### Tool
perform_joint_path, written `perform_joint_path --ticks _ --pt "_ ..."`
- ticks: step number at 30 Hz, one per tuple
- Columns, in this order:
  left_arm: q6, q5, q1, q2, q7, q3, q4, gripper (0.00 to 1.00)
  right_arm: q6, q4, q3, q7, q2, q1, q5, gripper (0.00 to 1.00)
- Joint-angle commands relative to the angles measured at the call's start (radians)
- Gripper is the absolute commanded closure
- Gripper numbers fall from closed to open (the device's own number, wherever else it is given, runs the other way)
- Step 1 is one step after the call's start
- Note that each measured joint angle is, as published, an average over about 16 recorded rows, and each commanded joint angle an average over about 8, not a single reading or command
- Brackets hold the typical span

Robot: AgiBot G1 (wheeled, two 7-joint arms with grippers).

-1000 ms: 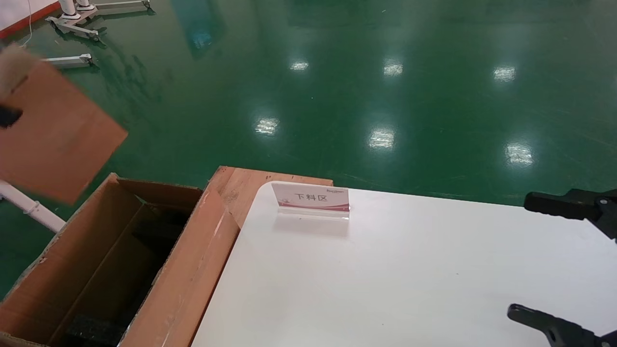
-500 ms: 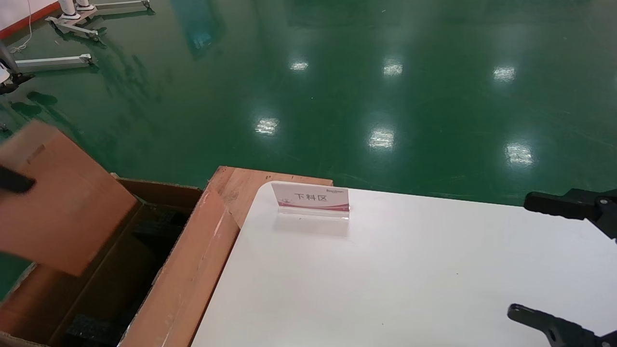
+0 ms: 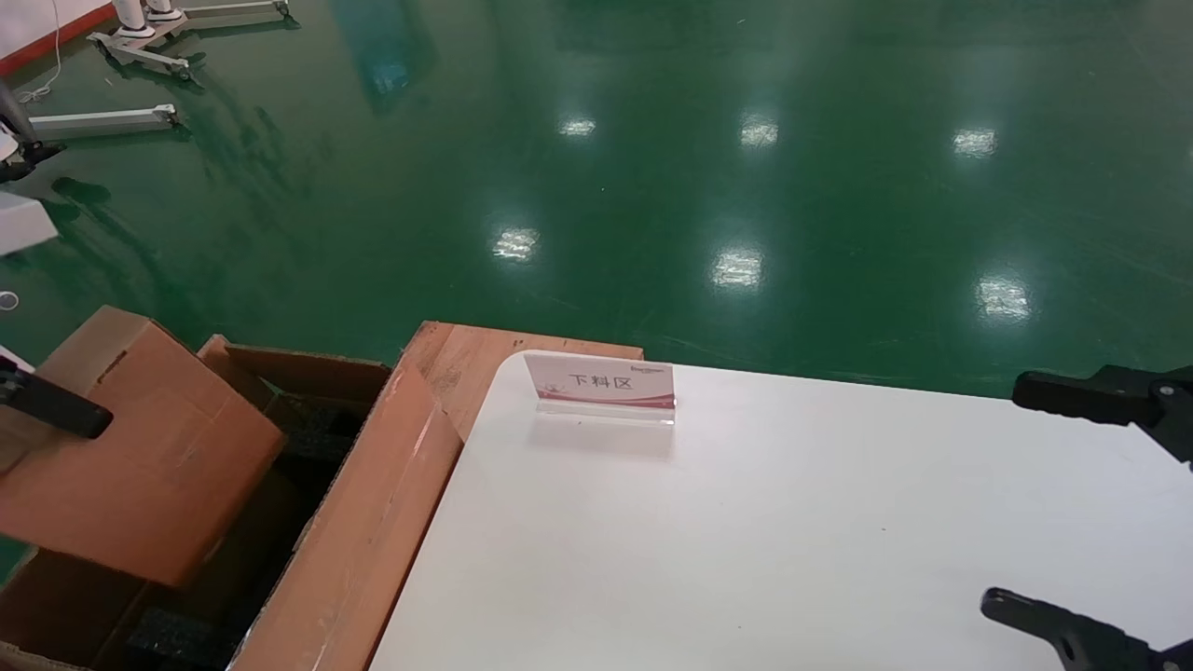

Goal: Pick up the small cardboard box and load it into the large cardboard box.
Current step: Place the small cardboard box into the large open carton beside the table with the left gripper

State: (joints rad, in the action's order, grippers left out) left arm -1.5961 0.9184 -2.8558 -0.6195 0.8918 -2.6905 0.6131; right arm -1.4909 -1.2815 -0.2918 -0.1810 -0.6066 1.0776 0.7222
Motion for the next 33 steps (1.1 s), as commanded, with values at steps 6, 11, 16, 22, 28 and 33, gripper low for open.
perform_joint_path --ticks 6,11,16,22,28,33 --pt "0.018 -0.069 0.085 0.009 -0.030 -0.029 -0.050 1.00 0.000 0.000 0.000 0.000 0.000 0.000 0.000 0.00" --pt "0.025 -0.106 0.161 0.007 -0.057 -0.029 -0.107 1.00 0.000 0.000 -0.001 0.000 0.000 0.000 0.000 0.00" --pt "0.036 -0.138 0.241 0.001 -0.088 -0.020 -0.171 1.00 0.000 0.000 -0.001 0.001 0.000 0.000 -0.001 0.00" --pt "0.075 -0.171 0.355 -0.010 -0.126 -0.004 -0.254 1.00 0.001 0.000 -0.001 0.001 0.001 0.000 -0.001 0.00" --pt "0.163 -0.200 0.474 -0.022 -0.157 0.016 -0.341 1.00 0.001 0.000 -0.002 0.001 0.001 0.000 -0.001 0.00" --pt "0.243 -0.227 0.564 -0.031 -0.181 0.035 -0.401 1.00 0.001 0.000 -0.002 0.001 0.001 0.000 -0.001 0.00"
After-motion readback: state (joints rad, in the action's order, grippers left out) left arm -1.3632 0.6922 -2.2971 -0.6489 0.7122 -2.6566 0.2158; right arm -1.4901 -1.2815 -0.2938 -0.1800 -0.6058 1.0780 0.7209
